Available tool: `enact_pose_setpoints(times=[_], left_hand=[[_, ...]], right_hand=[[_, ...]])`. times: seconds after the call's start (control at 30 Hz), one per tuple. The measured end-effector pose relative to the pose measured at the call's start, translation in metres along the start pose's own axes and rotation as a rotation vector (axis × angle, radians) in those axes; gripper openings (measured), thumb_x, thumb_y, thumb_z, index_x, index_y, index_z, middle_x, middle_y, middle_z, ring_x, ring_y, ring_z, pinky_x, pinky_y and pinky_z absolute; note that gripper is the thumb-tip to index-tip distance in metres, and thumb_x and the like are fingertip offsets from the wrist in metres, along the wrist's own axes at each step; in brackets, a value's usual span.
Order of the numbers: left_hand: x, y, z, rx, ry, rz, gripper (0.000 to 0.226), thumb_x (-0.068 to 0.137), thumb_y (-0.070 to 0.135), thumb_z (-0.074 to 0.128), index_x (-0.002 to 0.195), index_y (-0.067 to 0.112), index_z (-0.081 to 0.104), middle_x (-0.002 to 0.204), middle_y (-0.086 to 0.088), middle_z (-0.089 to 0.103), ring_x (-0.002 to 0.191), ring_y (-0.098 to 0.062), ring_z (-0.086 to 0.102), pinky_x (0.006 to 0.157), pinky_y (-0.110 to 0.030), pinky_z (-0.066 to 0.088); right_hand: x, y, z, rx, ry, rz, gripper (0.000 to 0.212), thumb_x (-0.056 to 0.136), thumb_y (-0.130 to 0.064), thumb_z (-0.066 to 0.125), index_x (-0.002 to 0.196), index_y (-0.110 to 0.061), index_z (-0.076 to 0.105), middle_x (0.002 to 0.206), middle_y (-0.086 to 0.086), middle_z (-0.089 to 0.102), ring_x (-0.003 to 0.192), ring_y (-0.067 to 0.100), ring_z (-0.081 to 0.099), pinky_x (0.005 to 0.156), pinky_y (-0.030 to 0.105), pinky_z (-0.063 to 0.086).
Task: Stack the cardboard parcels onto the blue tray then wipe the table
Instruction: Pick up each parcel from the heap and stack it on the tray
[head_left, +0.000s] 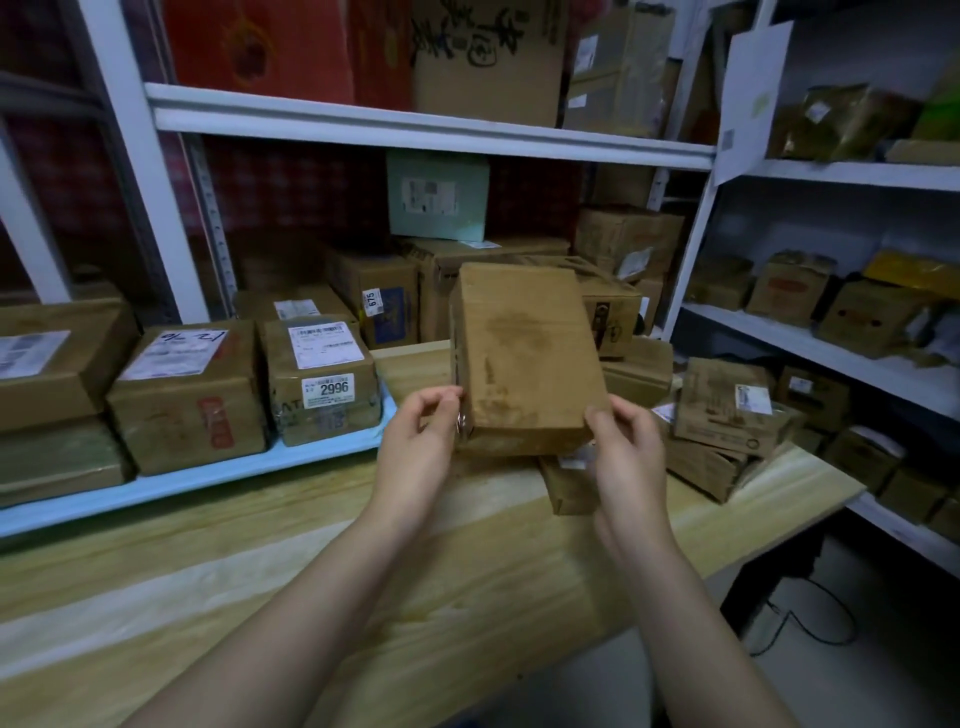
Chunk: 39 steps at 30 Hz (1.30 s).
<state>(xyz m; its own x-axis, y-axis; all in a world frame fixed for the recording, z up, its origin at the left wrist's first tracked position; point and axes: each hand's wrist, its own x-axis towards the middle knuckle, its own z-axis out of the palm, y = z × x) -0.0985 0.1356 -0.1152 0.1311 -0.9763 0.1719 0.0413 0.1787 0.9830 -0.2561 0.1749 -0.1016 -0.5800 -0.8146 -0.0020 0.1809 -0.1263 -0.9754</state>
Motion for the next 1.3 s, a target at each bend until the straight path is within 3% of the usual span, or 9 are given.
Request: enact_pose_setpoints(times=[0.13, 0.4, 0.53, 0.63, 0.73, 0.83, 1.03, 1.13, 1.3], left_hand=[[0.000, 0.000, -0.023, -0.010, 0.027, -0.016, 0.011, 0.095, 0.023, 0.057, 0.098, 0.033, 0.062, 0.109, -0.002, 0.070, 0.106, -0.014, 0.063, 0.094, -0.028, 0.044], [0.003, 0.002, -0.050, -0.010, 0.049, -0.035, 0.028, 0.098, 0.022, 0.052, 0.125, 0.024, 0.058, 0.099, 0.003, 0.073, 0.102, -0.005, 0.062, 0.092, -0.025, 0.037], [0.004, 0.003, -0.053, -0.006, 0.022, -0.012, 0.033, 0.101, 0.035, 0.045, 0.132, 0.029, 0.056, 0.096, 0.007, 0.069, 0.108, -0.010, 0.060, 0.095, -0.029, 0.038], [0.003, 0.008, -0.051, 0.000, -0.025, -0.037, 0.033, 0.102, 0.044, 0.033, 0.128, 0.039, 0.053, 0.111, 0.008, 0.063, 0.111, -0.009, 0.057, 0.095, -0.029, 0.036], [0.002, 0.012, -0.048, -0.017, -0.037, -0.082, 0.026, 0.102, 0.051, 0.026, 0.115, 0.049, 0.049, 0.116, 0.008, 0.060, 0.114, -0.011, 0.056, 0.093, -0.032, 0.036], [0.004, 0.014, -0.048, -0.052, -0.038, -0.102, 0.030, 0.102, 0.051, 0.022, 0.117, 0.045, 0.047, 0.124, 0.005, 0.059, 0.116, -0.013, 0.055, 0.092, -0.032, 0.034], [0.007, 0.013, -0.050, -0.096, -0.041, -0.160, 0.046, 0.102, 0.053, 0.022, 0.127, 0.030, 0.053, 0.129, 0.001, 0.061, 0.113, -0.011, 0.057, 0.092, -0.030, 0.035], [0.005, 0.016, -0.050, -0.119, -0.029, -0.201, 0.041, 0.102, 0.052, 0.024, 0.115, 0.027, 0.055, 0.125, -0.001, 0.063, 0.114, -0.014, 0.058, 0.086, -0.027, 0.039], [0.006, 0.018, -0.047, -0.108, -0.058, -0.181, 0.043, 0.102, 0.048, 0.028, 0.088, 0.026, 0.062, 0.100, 0.010, 0.069, 0.093, -0.003, 0.062, 0.073, -0.023, 0.042]], right_hand=[[-0.006, 0.012, 0.016, 0.080, -0.074, 0.075, 0.031, 0.098, -0.010, 0.056, 0.128, -0.015, 0.057, 0.099, -0.009, 0.061, 0.095, 0.009, 0.060, 0.097, 0.042, 0.053], [-0.012, 0.028, 0.037, 0.233, -0.110, -0.012, 0.033, 0.093, 0.009, 0.053, 0.124, 0.000, 0.055, 0.100, 0.000, 0.067, 0.098, 0.015, 0.065, 0.101, 0.044, 0.050], [-0.010, 0.033, 0.035, 0.223, -0.127, -0.076, 0.035, 0.089, 0.013, 0.055, 0.110, -0.014, 0.062, 0.120, 0.008, 0.066, 0.120, 0.026, 0.061, 0.106, 0.047, 0.047], [-0.011, 0.034, 0.033, 0.113, -0.175, -0.187, 0.044, 0.086, 0.016, 0.054, 0.108, -0.021, 0.062, 0.126, 0.002, 0.063, 0.121, 0.015, 0.059, 0.106, 0.043, 0.048], [-0.015, 0.033, 0.032, 0.010, -0.232, -0.251, 0.060, 0.088, 0.019, 0.051, 0.118, -0.032, 0.058, 0.130, -0.006, 0.060, 0.116, -0.004, 0.058, 0.103, 0.026, 0.048], [-0.015, 0.034, 0.030, -0.043, -0.256, -0.288, 0.068, 0.088, 0.021, 0.047, 0.120, -0.038, 0.059, 0.138, -0.005, 0.054, 0.122, -0.006, 0.053, 0.110, 0.029, 0.043], [-0.008, 0.036, 0.029, 0.039, -0.252, -0.209, 0.041, 0.098, 0.001, 0.050, 0.127, -0.026, 0.063, 0.136, -0.003, 0.061, 0.128, 0.013, 0.056, 0.112, 0.046, 0.041], [-0.007, 0.036, 0.030, 0.080, -0.246, -0.168, 0.031, 0.100, -0.005, 0.049, 0.123, -0.020, 0.064, 0.135, 0.001, 0.062, 0.129, 0.017, 0.055, 0.114, 0.048, 0.039], [-0.010, 0.029, 0.030, 0.046, -0.246, -0.143, 0.021, 0.104, -0.028, 0.045, 0.113, -0.041, 0.058, 0.135, -0.008, 0.059, 0.129, 0.011, 0.052, 0.113, 0.043, 0.038]])
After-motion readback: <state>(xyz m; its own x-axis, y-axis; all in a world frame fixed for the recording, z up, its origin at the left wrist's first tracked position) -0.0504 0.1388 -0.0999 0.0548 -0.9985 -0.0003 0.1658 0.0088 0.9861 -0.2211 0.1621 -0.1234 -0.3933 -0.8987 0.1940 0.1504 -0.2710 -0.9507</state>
